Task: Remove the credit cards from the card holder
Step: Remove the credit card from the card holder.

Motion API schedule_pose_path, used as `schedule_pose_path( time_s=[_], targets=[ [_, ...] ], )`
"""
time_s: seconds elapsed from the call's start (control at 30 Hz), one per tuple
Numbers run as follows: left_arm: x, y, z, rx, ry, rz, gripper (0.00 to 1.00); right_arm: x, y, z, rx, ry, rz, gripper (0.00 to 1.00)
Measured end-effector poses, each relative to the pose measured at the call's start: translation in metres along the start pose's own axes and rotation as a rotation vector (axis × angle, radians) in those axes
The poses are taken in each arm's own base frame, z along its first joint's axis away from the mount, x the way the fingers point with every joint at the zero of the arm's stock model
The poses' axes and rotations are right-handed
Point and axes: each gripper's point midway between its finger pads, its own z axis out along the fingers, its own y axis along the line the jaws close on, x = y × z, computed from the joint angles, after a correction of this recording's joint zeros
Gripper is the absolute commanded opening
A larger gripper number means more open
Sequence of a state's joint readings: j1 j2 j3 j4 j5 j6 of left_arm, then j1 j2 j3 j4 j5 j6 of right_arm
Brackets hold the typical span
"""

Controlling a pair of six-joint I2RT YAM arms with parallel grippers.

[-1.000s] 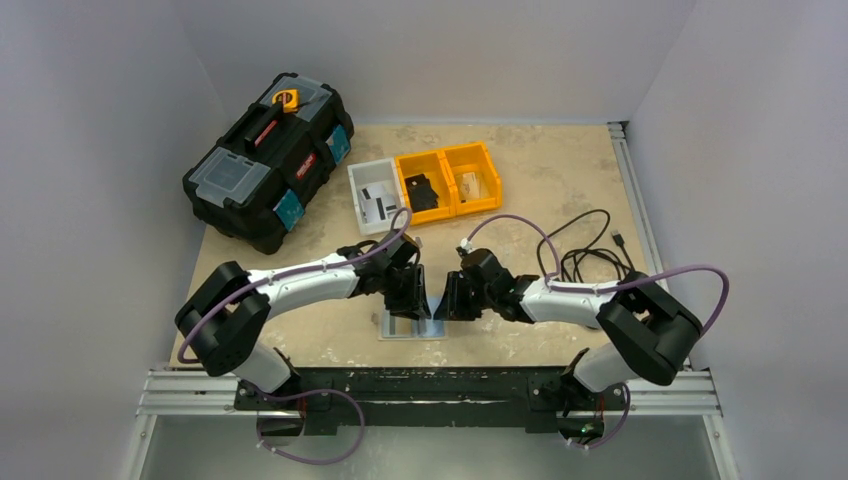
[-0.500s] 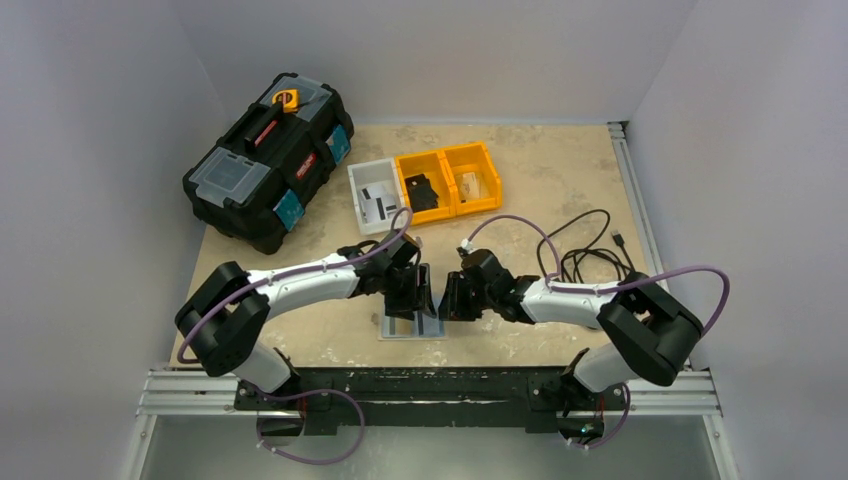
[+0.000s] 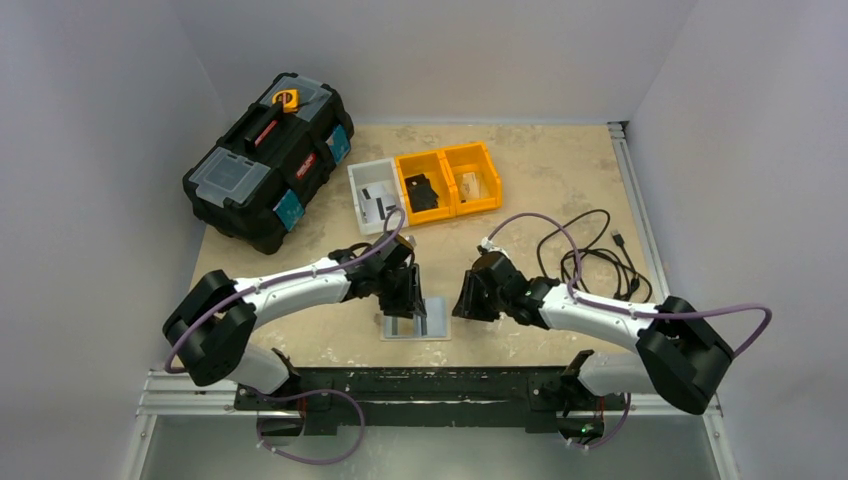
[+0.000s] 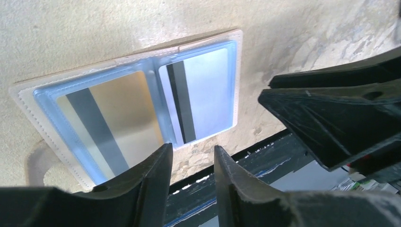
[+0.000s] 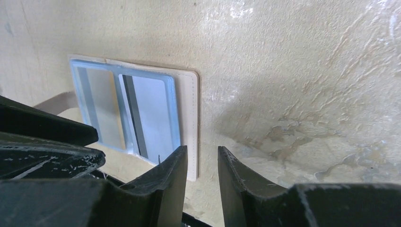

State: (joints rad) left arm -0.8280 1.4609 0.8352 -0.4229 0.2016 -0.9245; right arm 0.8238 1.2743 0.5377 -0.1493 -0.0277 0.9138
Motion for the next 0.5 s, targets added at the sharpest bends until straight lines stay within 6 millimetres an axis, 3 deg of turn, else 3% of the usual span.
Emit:
schedule_pose_path(
  time_s=[0.13,0.37,0.5],
  targets=[
    [0.002,0.007,0.002,-0.01,0.006,-0.012,0.3,-0.006,0.002,-0.003,0.029,-0.019,-0.019,0.25],
    [-0.006,0.008,0.002,0.002,-0.012,-0.026,0.24,-0.004,0.041,0.009,0.009,0.001,-0.103,0.14],
    [-0.008,0.01,0.005,0.011,-0.015,-0.036,0.23,0.002,0.037,0.023,0.047,0.03,-0.114,0.11]
  ],
)
